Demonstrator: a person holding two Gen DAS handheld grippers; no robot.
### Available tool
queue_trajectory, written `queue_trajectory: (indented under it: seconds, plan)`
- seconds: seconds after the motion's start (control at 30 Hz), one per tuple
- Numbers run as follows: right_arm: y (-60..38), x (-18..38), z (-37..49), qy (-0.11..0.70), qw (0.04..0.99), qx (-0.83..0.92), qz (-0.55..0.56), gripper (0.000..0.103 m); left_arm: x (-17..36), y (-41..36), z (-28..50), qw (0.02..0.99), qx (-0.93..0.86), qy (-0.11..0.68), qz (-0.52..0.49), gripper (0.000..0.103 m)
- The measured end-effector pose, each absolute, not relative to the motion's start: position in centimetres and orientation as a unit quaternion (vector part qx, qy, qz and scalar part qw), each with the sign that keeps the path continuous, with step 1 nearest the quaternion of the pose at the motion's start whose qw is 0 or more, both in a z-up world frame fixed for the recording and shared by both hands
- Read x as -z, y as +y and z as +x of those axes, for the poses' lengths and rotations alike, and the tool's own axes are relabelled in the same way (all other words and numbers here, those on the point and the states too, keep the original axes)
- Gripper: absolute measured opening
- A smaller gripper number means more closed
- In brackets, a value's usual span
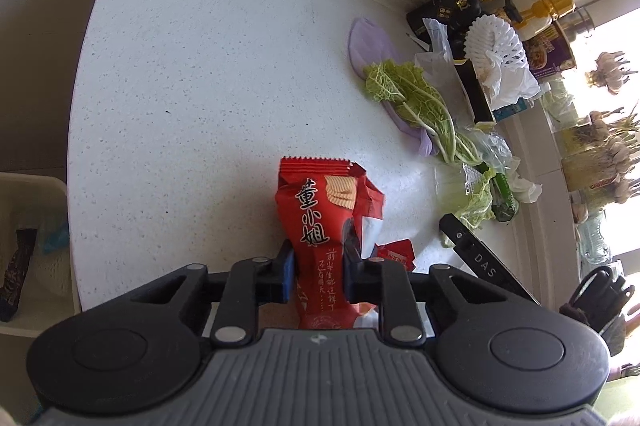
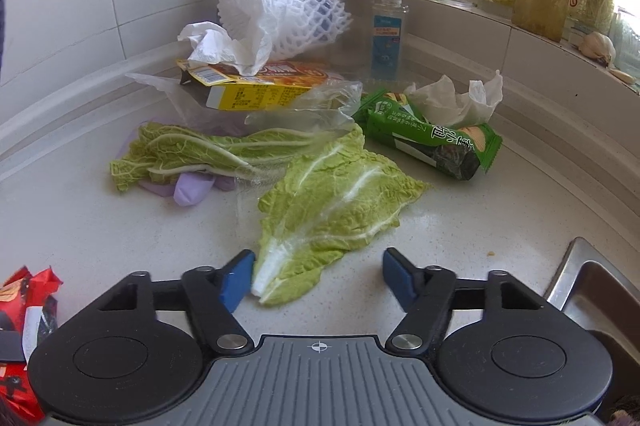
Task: Collect trash
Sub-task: 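Grasp the red snack bag with the left tool while the right tool grasps a cabbage leaf, then carry the red snack bag and cabbage leaf down over the white bin with both tools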
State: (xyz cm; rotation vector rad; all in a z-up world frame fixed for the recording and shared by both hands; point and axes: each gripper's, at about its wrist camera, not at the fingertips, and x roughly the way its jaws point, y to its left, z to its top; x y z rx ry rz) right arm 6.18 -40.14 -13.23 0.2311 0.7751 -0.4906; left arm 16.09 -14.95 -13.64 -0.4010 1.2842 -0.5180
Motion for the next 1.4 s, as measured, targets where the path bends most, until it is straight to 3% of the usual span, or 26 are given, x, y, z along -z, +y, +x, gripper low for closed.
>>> queue_trajectory:
  seconds: [0.03, 0.2, 0.33, 0.6, 1.4]
  plan:
    - [-40.0, 13.1, 6.1, 0.373, 0.891, 0.232, 0.112, 0.049, 13.7, -14.9, 16.1, 0.751, 0.238, 0.588, -0.183, 0.013]
    - [-39.1, 12.5, 5.8, 0.365, 0.897, 0.230, 0.095, 0.020, 13.5, -14.5, 16.2, 0.756, 0.240, 0.582, -0.182, 0.008]
    - [-39.3, 11.8, 5.5, 0.352, 0.900, 0.236, 0.102, 0.009, 13.2, -13.9, 16.3, 0.760, 0.241, 0.574, -0.185, 0.007]
    - [-39.4, 10.0, 4.6, 0.333, 0.907, 0.241, 0.093, 0.003, 12.6, -13.1, 16.1, 0.766, 0.238, 0.563, -0.198, 0.006]
    - [-37.7, 1.1, 1.7, 0.254, 0.937, 0.231, 0.065, 0.003, 9.7, -10.4, 15.0, 0.776, 0.247, 0.534, -0.227, 0.006]
